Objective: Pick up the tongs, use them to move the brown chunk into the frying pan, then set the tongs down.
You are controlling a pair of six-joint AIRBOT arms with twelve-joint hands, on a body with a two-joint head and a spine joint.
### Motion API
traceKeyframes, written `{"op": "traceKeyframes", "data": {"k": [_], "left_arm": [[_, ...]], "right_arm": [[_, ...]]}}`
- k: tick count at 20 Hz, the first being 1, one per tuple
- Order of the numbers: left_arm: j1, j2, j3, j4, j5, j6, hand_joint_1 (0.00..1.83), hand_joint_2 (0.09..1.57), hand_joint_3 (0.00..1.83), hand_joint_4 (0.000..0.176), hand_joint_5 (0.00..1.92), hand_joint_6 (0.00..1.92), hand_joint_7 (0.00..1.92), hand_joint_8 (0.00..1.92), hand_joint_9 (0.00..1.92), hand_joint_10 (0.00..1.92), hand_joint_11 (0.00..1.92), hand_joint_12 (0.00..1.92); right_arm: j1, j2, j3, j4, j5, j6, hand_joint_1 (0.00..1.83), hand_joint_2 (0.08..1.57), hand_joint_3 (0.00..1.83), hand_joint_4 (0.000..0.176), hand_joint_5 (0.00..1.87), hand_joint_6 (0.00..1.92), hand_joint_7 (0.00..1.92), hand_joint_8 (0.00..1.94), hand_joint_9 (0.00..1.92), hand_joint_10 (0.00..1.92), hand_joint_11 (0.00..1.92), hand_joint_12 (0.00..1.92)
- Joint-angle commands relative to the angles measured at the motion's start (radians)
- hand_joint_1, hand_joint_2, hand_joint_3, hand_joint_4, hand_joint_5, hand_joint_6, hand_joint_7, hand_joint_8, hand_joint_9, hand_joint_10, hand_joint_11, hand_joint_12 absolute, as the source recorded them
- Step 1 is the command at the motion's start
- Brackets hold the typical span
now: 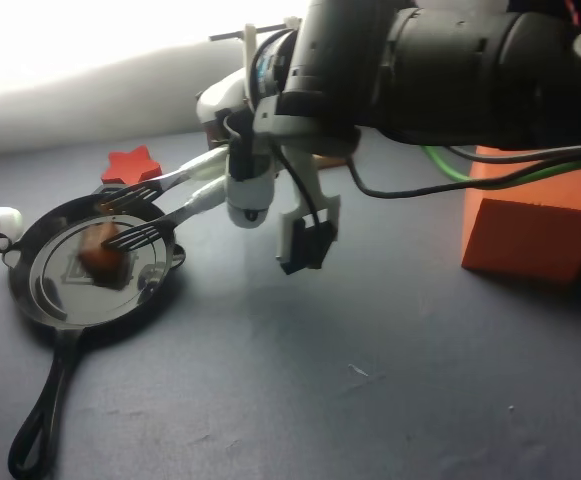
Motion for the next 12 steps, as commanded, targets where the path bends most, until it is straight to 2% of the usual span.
{"op": "traceKeyframes", "data": {"k": [1,6,9,12], "left_arm": [[-0.005,0.006,0.004,0.049,-0.085,0.002,0.0,1.34,0.0,0.0,0.02,0.01,0.06,0.0,0.01,0.0,0.0,0.0],[-0.007,0.006,0.003,0.049,-0.085,0.005,0.0,1.34,0.0,0.0,0.03,0.01,0.07,0.01,0.01,0.0,0.01,0.0],[-0.009,0.006,0.001,0.049,-0.085,0.005,0.0,1.34,0.0,0.0,0.03,0.01,0.06,0.0,0.01,0.0,0.0,0.0],[-0.018,0.0,-0.001,0.049,-0.085,0.005,0.0,1.34,0.0,0.0,0.03,0.0,0.06,0.0,0.01,0.0,0.0,0.0]], "right_arm": [[0.009,0.0,0.01,-0.027,0.057,-0.002,1.03,1.18,0.0,0.0,0.73,0.01,0.83,0.0,0.78,0.14,0.23,1.39],[0.003,-0.005,0.021,-0.02,0.052,-0.012,1.03,1.19,0.0,0.0,0.73,0.01,0.81,0.0,0.76,0.12,0.19,1.38],[0.014,0.009,0.017,0.081,0.012,-0.066,1.04,1.2,0.0,0.0,0.74,0.01,0.82,0.01,0.79,0.13,0.21,1.38],[0.02,0.067,-0.052,0.086,0.003,-0.066,1.04,1.21,0.0,0.0,0.74,0.01,0.83,0.01,0.79,0.12,0.22,1.37]]}}
